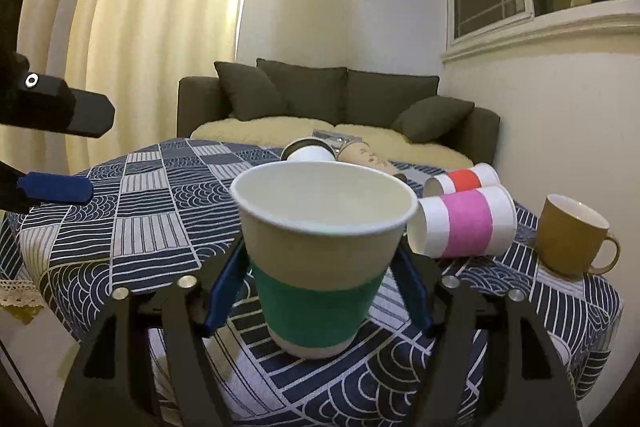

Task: Flip cup upright
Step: 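Lower the upright teal-banded cup onto the tablecloth and open the right gripper, then withdraw the right gripper from the upright cup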

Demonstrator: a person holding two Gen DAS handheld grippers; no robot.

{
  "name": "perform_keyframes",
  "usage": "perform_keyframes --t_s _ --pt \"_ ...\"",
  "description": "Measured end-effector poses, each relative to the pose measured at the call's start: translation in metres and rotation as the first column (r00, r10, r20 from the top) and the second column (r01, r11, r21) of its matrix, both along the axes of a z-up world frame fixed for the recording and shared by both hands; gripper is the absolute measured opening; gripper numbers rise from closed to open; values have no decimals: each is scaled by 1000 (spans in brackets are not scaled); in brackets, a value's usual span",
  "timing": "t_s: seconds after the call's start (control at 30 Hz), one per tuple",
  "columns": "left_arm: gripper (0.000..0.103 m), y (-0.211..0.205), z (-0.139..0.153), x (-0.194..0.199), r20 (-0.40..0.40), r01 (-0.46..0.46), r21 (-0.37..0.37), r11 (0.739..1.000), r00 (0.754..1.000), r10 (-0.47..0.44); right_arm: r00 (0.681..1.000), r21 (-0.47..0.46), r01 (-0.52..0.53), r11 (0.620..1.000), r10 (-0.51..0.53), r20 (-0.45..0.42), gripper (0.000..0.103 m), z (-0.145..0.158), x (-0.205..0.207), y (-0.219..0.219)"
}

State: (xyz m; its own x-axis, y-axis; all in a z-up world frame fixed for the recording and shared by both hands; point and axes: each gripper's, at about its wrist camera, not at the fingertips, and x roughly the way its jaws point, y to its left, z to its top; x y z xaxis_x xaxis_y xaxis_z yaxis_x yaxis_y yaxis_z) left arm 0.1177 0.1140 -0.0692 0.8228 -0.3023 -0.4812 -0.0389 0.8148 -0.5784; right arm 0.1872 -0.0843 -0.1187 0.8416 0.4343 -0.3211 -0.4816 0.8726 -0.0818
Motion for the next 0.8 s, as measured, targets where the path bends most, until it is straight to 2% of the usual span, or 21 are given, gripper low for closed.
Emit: perform_keyframes --t_s 0.13,0.3,0.57,0.8 --pt "80 -2 -3 1 -13 0 15 1000 1000 0 1000 10 -5 1000 5 9 85 5 -5 -1" --pt "80 -1 -4 -4 -19 13 18 1000 1000 -13 999 52 -17 998 19 -31 97 19 -8 -13" --pt "80 -11 11 -25 26 2 72 997 1000 -4 997 94 -79 992 81 -13 98 53 -26 -41" --pt "80 -24 32 -45 82 9 104 995 997 -18 991 64 -131 989 133 -26 98 72 -43 -59"
